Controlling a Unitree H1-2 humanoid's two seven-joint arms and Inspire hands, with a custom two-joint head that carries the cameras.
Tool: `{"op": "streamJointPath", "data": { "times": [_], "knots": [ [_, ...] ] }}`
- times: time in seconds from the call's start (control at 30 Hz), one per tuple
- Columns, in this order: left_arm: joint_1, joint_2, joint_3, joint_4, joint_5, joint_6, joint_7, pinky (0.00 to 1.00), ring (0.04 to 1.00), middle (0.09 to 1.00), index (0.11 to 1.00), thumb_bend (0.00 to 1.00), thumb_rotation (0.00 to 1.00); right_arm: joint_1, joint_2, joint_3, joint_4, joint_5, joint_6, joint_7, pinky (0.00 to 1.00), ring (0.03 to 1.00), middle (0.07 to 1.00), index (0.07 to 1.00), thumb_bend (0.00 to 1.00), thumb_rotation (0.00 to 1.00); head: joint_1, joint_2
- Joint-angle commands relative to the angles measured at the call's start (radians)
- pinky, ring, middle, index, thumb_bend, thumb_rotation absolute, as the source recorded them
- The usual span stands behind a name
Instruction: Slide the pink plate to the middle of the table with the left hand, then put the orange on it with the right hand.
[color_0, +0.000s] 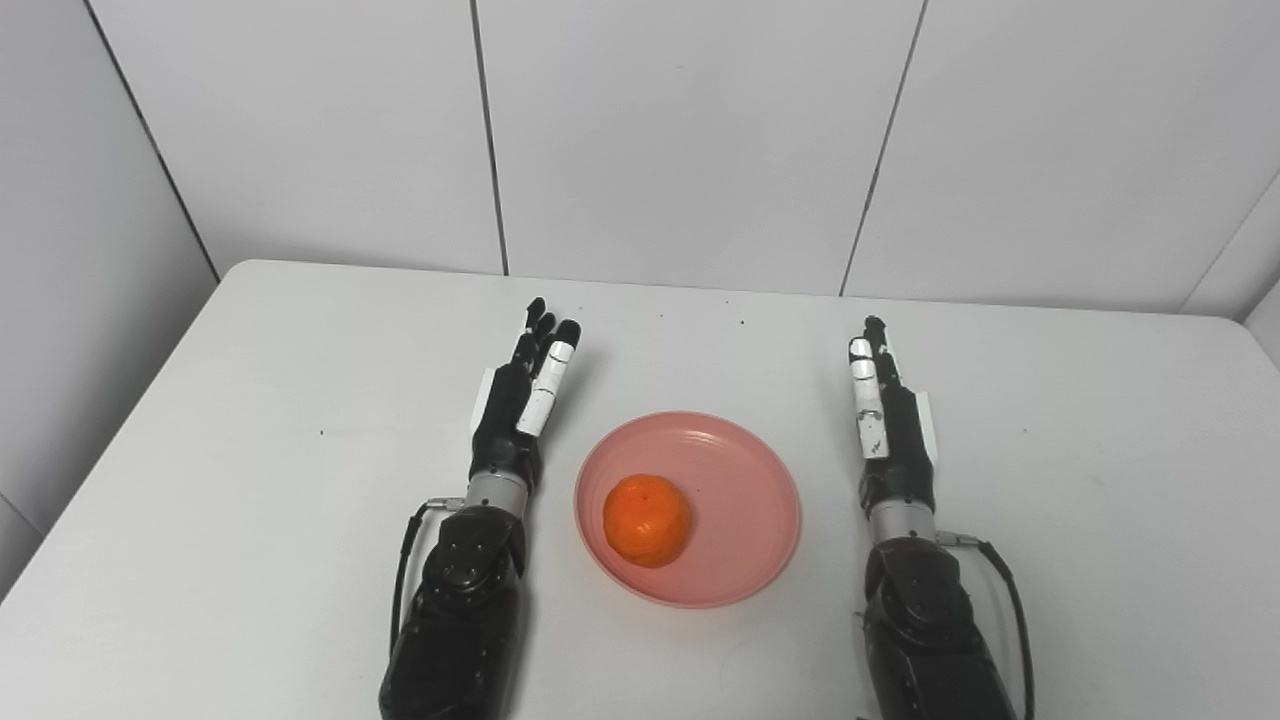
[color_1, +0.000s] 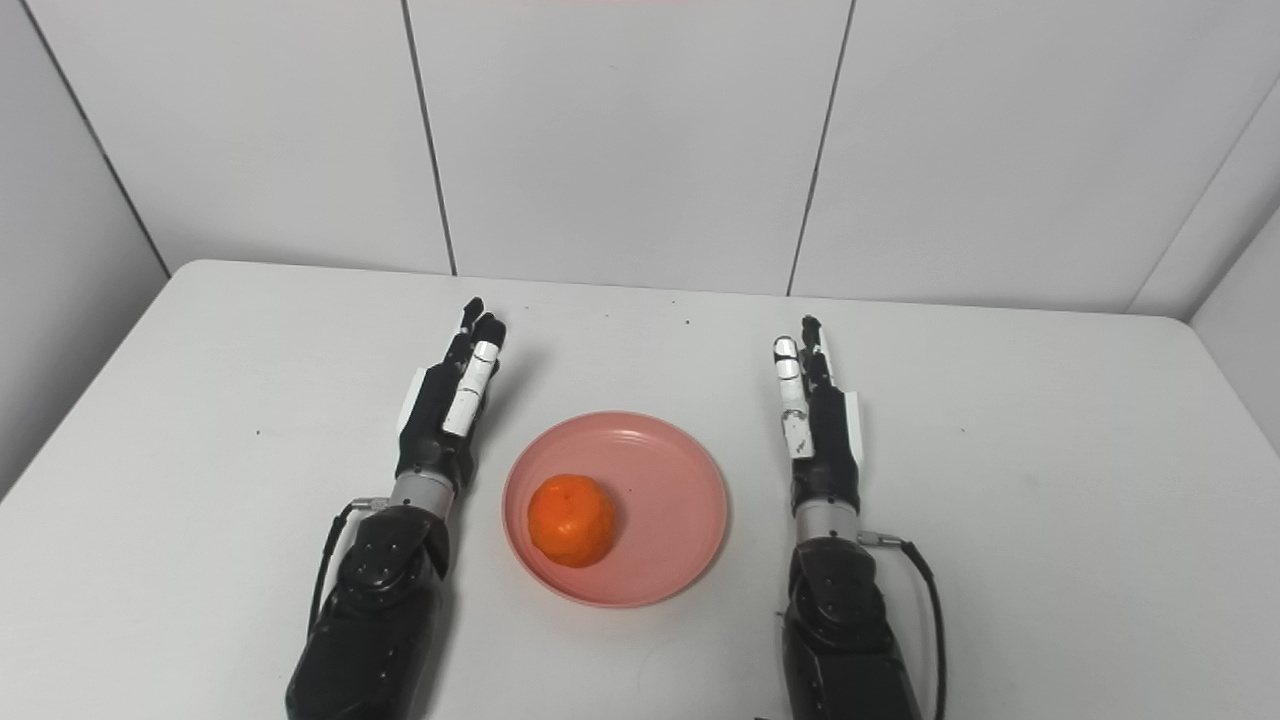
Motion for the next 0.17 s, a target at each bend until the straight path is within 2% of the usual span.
{"op": "streamJointPath", "data": {
  "times": [0.0, 0.13],
  "knots": [
    [-0.020, -0.008, -0.008, -0.013, 0.001, -0.001, -0.002, 1.00, 1.000, 1.000, 1.000, 0.81, 0.83, 0.031, -0.010, 0.002, 0.010, -0.005, 0.016, 0.007, 1.00, 1.000, 0.999, 0.969, 0.84, 1.00, 0.003, 0.001],
    [-0.018, -0.014, -0.005, -0.011, -0.002, -0.005, 0.003, 1.00, 1.000, 1.000, 1.000, 0.81, 0.82, 0.035, -0.011, 0.003, 0.000, 0.009, 0.021, 0.019, 1.00, 1.000, 1.000, 0.970, 0.86, 1.00, 0.003, 0.002]
  ]
}}
